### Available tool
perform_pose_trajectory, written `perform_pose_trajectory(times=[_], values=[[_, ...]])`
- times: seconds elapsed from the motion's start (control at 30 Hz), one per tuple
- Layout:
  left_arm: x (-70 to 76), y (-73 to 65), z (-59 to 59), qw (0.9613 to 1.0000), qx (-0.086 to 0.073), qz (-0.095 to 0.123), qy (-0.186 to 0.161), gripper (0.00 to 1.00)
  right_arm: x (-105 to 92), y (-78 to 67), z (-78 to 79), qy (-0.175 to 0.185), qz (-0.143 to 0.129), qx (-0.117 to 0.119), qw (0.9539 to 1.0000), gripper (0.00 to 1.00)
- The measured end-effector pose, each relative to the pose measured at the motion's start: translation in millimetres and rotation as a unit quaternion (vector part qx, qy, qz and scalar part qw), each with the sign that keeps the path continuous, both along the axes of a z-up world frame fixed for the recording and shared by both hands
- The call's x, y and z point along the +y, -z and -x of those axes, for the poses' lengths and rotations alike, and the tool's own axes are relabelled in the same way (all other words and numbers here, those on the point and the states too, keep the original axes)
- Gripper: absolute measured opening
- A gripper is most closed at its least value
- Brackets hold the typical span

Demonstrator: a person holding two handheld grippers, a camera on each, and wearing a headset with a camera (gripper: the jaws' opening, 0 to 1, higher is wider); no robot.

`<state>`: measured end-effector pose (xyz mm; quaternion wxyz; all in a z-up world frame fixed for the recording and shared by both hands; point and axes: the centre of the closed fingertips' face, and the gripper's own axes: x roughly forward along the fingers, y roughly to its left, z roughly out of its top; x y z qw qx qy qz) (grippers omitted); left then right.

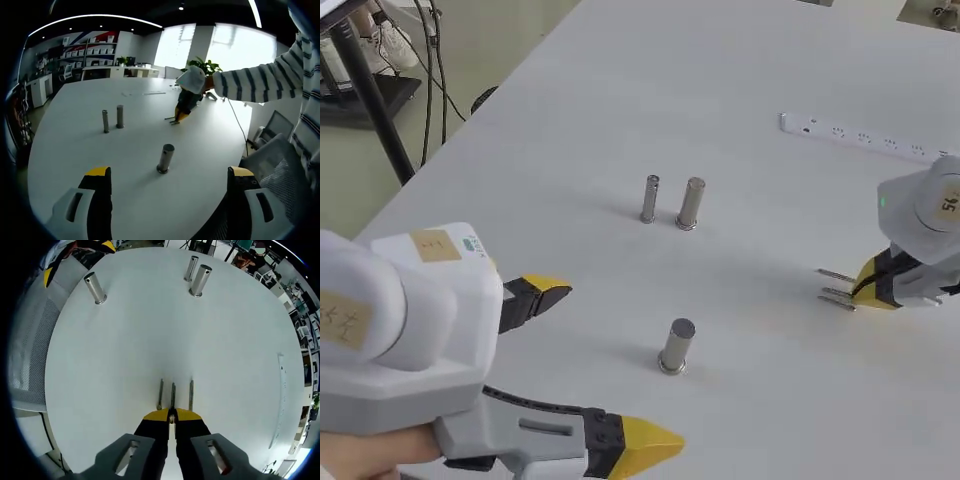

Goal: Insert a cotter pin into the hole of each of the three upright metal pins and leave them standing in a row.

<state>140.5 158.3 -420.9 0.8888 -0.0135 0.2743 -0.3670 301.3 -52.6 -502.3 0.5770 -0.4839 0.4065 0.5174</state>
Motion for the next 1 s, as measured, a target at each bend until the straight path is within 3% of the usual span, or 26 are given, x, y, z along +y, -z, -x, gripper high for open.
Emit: perform_pose_trajectory(times=[0.37, 0.47, 0.63, 1.0], values=[[3.7, 0.8, 1.0, 0.9999, 0.006, 0.002, -0.01, 0.93, 0.0, 1.3, 0.2, 0.009, -0.01, 0.021, 0.9997, 0.0], [4.8, 1.4, 0.0, 0.9999, 0.006, 0.001, -0.013, 0.91, 0.0, 0.9, 1.2, 0.005, -0.019, 0.013, 0.9997, 0.0], [4.3, 1.2, -1.8, 0.9999, 0.005, 0.003, -0.014, 0.91, 0.7, -1.4, -1.5, 0.044, -0.058, 0.003, 0.9973, 0.0], [0.0, 0.2, -4.6, 0.9999, 0.002, 0.002, -0.014, 0.91, 2.1, -3.5, -4.9, 0.062, -0.071, -0.006, 0.9955, 0.0]])
